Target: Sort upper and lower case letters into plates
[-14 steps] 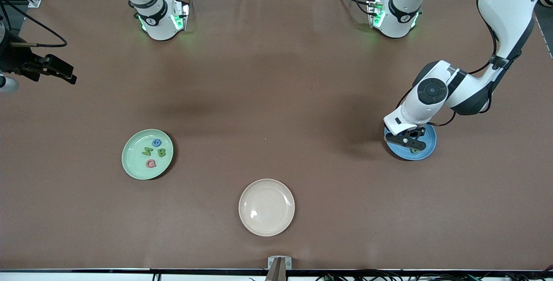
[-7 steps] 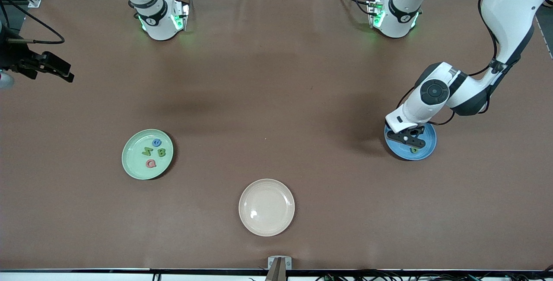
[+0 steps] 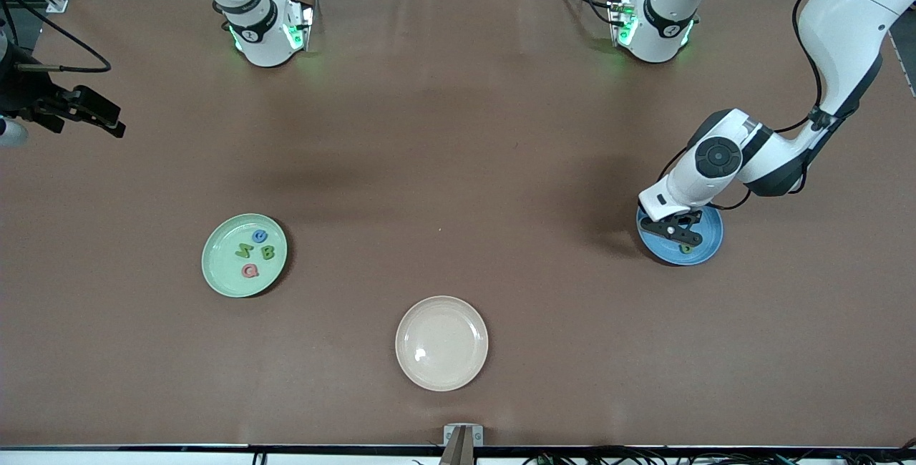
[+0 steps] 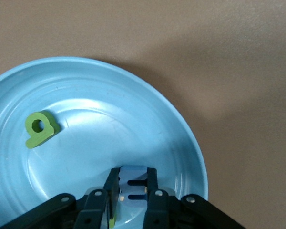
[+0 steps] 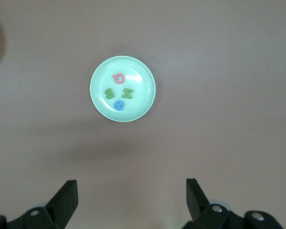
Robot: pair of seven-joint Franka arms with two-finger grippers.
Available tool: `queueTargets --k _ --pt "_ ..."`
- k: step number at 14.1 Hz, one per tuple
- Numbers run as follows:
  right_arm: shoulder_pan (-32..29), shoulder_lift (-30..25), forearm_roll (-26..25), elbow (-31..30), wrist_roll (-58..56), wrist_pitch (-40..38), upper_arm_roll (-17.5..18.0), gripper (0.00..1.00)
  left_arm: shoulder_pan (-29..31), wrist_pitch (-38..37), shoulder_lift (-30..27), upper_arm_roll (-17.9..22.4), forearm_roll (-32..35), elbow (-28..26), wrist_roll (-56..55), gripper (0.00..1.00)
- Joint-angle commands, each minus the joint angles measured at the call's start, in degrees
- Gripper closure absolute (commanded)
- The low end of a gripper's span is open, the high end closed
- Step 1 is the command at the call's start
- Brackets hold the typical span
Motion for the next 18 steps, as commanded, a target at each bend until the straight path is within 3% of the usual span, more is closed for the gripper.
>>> queueTargets --k 1,2,3,4,5,10,14,18 --pt "-1.3 -2.1 -0.6 -2.0 0.1 0.9 1.3 0.0 0.4 0.8 -0.1 -0.1 1.5 -0.2 -0.6 0.86" --pt "-1.1 -2.4 -0.6 -2.0 0.0 0.9 1.2 0.0 0.4 0.8 -0.2 -0.2 1.5 -0.1 -0.6 0.78" --pt "-0.7 -2.6 -0.6 -2.0 -0.2 0.8 1.0 0.0 0.4 0.8 -0.4 -0.2 1.5 0.1 -0.2 0.56" --pt "-0.4 -2.7 -0.6 -2.1 -0.2 0.7 0.9 0.0 0.4 0.8 -0.8 -0.2 1.6 0.3 0.8 0.2" --pt "-0.3 -2.7 -0.6 -2.1 -0.2 0.7 0.8 0.0 0.4 0.8 -1.2 -0.4 1.6 0.8 2.3 0.01" --pt "0.5 -2.6 -0.5 -2.1 -0.1 0.8 0.6 0.0 1.1 -6.1 -5.9 -2.7 -2.4 6.2 2.4 0.0" --pt "0.2 -2.6 -0.2 -2.1 0.0 0.6 0.6 0.0 4.6 -21.8 -7.6 -11.4 -10.9 15.8 3.0 0.0" --pt "-0.1 -2.5 1.5 -2.0 -0.7 0.5 0.4 0.0 6.9 -31.9 -7.7 -15.4 -17.3 25.3 3.0 0.0"
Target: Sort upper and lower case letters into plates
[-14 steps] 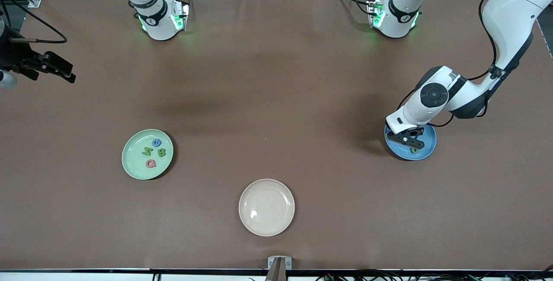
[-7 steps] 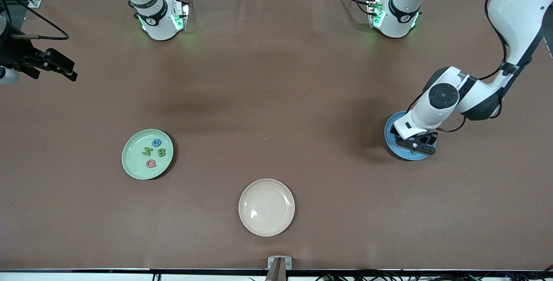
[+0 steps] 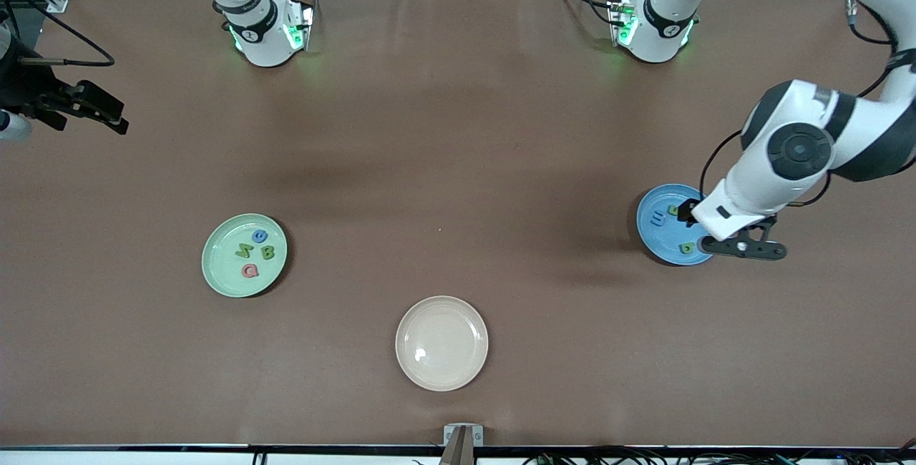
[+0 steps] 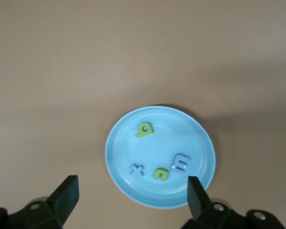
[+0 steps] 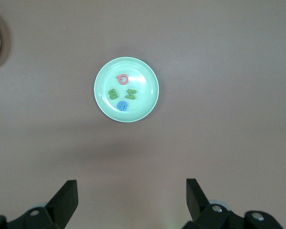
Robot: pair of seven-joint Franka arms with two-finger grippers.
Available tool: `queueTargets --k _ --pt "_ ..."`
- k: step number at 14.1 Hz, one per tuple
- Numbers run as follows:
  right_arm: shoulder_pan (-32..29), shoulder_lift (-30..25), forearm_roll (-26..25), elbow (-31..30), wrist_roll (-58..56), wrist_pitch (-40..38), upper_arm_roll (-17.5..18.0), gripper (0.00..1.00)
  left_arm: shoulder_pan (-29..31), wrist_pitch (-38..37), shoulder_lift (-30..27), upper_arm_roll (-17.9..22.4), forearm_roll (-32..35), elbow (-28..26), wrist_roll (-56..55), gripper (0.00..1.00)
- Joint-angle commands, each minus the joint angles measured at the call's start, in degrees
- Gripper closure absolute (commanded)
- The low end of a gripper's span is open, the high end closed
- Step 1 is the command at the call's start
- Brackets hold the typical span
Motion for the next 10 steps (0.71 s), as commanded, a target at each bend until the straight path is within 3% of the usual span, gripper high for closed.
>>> queueTargets --k 1,5,10 --pt "-0.4 -1.8 1.1 -1.8 -0.6 0.4 0.1 0.0 1.3 -6.0 0.1 -1.7 -4.1 6.3 1.1 0.0" --pt "-0.3 -1.7 1.2 -1.8 -3.1 -0.1 0.1 0.0 1.9 -11.5 0.1 -1.8 -7.4 13.1 1.6 0.0" --pt "-1.2 -1.7 4.3 -1.8 -3.1 -0.6 -0.6 0.0 3.5 -12.5 0.1 -1.6 -7.6 13.3 5.2 0.0"
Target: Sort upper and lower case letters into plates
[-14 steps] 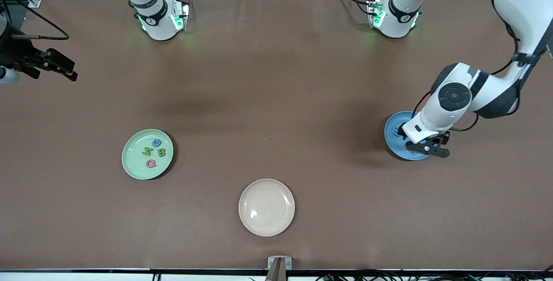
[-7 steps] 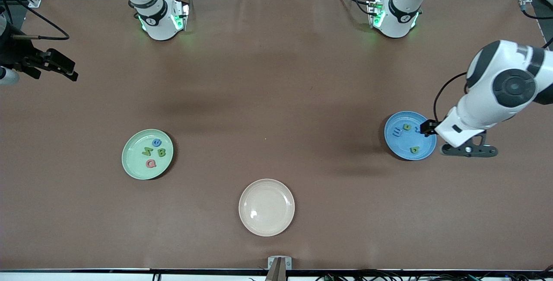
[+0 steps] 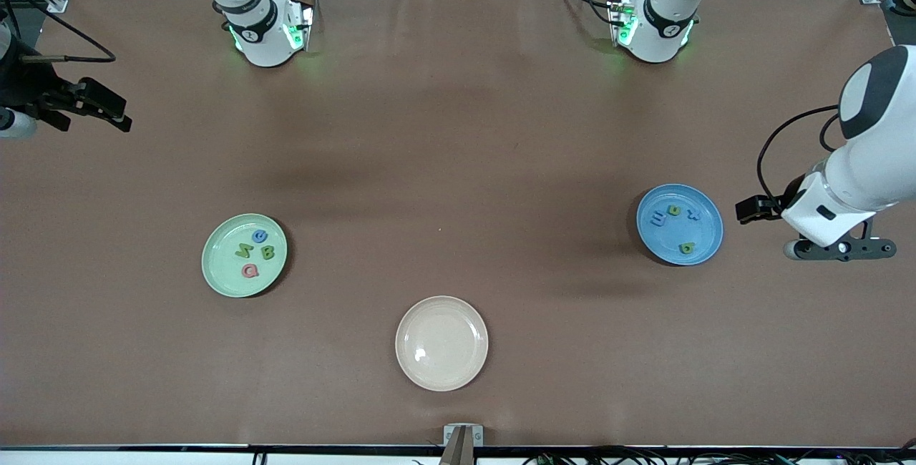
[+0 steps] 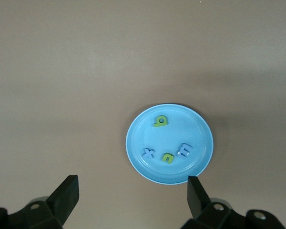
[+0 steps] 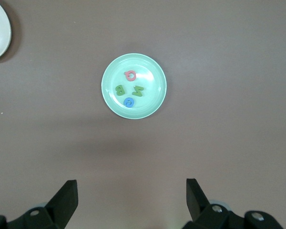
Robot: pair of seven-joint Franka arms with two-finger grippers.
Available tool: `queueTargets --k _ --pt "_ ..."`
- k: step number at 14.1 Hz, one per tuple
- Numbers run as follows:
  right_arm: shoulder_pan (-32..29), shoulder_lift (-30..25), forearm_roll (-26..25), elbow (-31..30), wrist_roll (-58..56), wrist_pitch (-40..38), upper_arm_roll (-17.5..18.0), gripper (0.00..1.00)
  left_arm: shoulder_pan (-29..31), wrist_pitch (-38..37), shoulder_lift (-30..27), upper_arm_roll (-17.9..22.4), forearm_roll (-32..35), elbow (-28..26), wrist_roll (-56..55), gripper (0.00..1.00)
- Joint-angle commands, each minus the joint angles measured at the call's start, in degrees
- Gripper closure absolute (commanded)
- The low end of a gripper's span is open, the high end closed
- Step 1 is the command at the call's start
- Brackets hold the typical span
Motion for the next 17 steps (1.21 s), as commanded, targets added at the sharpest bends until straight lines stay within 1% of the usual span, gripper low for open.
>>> queueTargets --k 1,2,3,4,5,6,7,9,10,11,12,13,15,16,17 --pt "-1.2 -1.8 2.0 -1.8 -0.2 0.1 -0.2 0.0 0.3 -1.5 0.0 -0.3 -1.2 0.8 2.9 0.0" --pt "-1.2 -1.8 2.0 -1.8 -0.3 0.0 -0.1 0.0 0.2 -3.0 -0.1 -0.1 -1.6 1.7 4.4 0.0" --pt "-1.1 -1.8 1.9 -1.8 -0.3 -0.1 -0.1 0.0 -0.4 -4.7 0.0 1.0 -3.0 3.4 5.7 0.0" --pt "-1.0 -1.8 1.5 -1.8 -0.3 0.0 0.0 0.0 -1.8 -5.4 -0.1 3.2 -4.3 4.3 6.9 0.0" --pt "-1.0 -1.8 1.2 -1.8 -0.3 0.2 0.0 0.0 -4.4 -6.6 -0.4 6.3 -5.6 5.1 8.1 0.0" --pt "-1.1 -1.8 1.0 -1.9 -0.4 0.3 0.0 0.0 -7.2 -7.7 -1.9 9.8 -6.7 6.5 9.2 0.0" --pt "-1.1 -1.8 0.9 -1.9 -0.4 0.4 0.0 0.0 -10.8 -8.0 -3.5 14.4 -8.6 6.9 10.1 0.0" --pt "-0.9 -1.8 -1.2 -1.9 -0.4 0.6 0.0 0.0 -21.0 -7.9 -9.0 28.8 -15.0 6.9 14.5 0.0" --pt "-0.9 -1.8 -1.2 -1.9 -0.4 0.6 0.1 0.0 -27.1 -7.9 -11.7 37.9 -18.9 6.7 18.3 0.0" --pt "-0.9 -1.8 -1.2 -1.9 -0.4 0.6 0.1 0.0 -32.6 -7.9 -14.0 45.7 -22.6 6.3 21.2 0.0" --pt "-1.0 -1.8 -1.2 -1.9 -0.4 0.6 0.1 0.0 -36.5 -7.9 -15.6 51.0 -24.4 5.9 22.7 0.0" --pt "-1.0 -1.8 -1.1 -1.9 -0.4 0.5 0.1 0.0 -40.4 -7.9 -17.1 55.3 -25.3 5.1 22.9 0.0" --pt "-0.8 -1.8 -0.6 -1.9 -0.4 0.4 0.1 0.0 -46.6 -7.9 -20.1 62.2 -26.0 3.4 23.0 0.0" --pt "-0.7 -1.8 -0.6 -1.9 -0.4 0.4 0.1 0.0 -48.1 -7.9 -21.3 64.1 -26.7 2.7 23.0 0.0" --pt "-0.7 -1.8 -0.6 -1.9 -0.4 0.4 0.1 0.0 -48.6 -7.9 -21.5 64.4 -26.9 2.6 23.0 0.0"
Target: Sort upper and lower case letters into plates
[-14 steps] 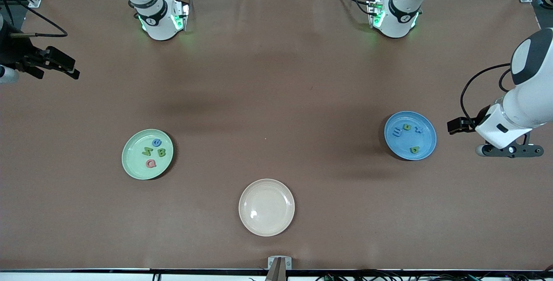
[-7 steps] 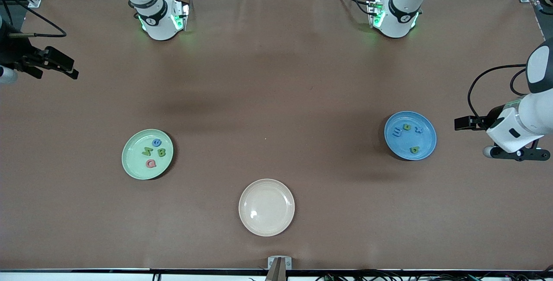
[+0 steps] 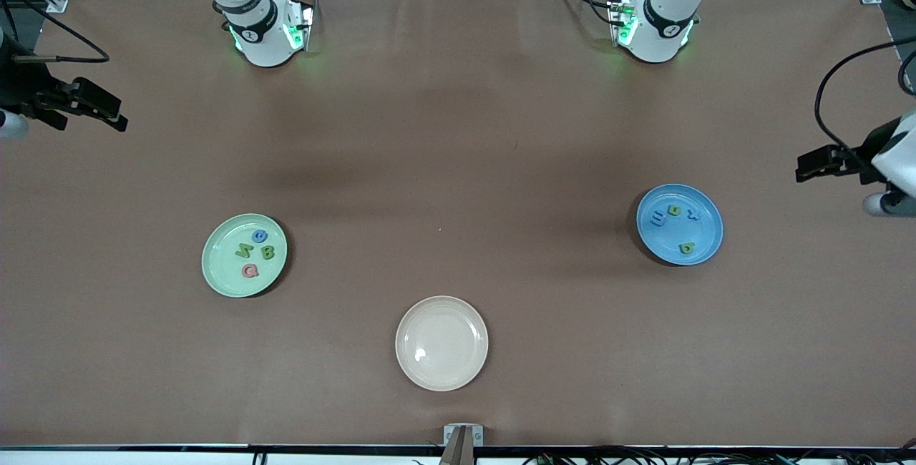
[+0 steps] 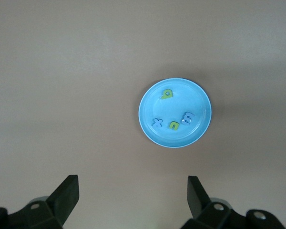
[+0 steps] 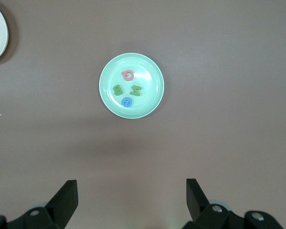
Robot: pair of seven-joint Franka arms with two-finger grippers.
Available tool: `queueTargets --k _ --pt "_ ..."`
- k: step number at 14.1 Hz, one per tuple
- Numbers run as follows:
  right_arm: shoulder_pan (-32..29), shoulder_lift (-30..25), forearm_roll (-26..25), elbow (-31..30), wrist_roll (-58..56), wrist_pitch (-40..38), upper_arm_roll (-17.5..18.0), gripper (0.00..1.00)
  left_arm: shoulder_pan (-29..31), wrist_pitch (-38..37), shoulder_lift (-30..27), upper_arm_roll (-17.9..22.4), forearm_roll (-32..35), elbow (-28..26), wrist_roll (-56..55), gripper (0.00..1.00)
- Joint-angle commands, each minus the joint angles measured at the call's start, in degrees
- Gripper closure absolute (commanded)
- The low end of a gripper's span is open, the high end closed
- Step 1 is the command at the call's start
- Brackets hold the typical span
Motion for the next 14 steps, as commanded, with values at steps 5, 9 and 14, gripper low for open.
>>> queueTargets --k 5,9,14 --pt "-0.4 -1.8 0.0 -2.0 -0.3 -0.2 0.5 0.0 -2.4 1.1 -6.2 2.2 -2.2 -5.6 0.8 0.0" --pt "-0.4 -1.8 0.0 -2.0 -0.3 -0.2 0.5 0.0 -2.2 1.8 -7.5 1.9 -2.3 -6.6 0.6 0.0" --pt "-0.5 -1.8 1.2 -1.9 -0.4 0.4 0.5 0.0 -5.4 3.1 -8.9 4.2 -2.3 -7.4 -0.3 0.0"
